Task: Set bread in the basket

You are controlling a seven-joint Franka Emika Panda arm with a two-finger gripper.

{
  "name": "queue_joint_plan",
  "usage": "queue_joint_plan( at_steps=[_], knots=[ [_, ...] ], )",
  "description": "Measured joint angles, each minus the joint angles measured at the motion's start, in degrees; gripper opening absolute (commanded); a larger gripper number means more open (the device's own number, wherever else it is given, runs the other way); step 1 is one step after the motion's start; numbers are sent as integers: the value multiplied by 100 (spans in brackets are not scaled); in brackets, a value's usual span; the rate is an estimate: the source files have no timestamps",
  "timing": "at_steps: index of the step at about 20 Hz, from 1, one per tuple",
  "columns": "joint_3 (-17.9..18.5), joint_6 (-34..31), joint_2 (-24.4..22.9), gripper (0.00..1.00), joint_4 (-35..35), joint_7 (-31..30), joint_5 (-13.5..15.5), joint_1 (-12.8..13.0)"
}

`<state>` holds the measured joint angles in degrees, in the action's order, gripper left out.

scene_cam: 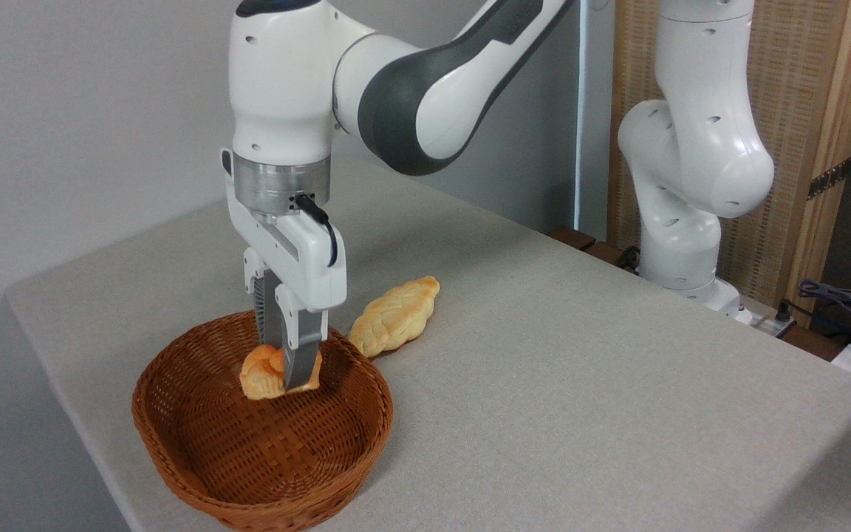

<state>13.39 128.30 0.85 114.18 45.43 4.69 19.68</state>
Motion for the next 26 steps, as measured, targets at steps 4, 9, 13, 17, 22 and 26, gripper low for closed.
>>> queue_joint_plan(
  at_steps=[4,9,13,17,22,26],
  knots=[
    [51,94,81,100,-6,0,0,-7],
    [51,94,110,100,-9,0,0,-5],
    [51,108,123,100,-44,0,1,-4],
    [17,111,20,100,-265,-187,22,41],
    [-228,-547,-374,100,-287,-604,22,79],
    [-407,-1130,-649,100,-299,-864,21,95]
  ],
)
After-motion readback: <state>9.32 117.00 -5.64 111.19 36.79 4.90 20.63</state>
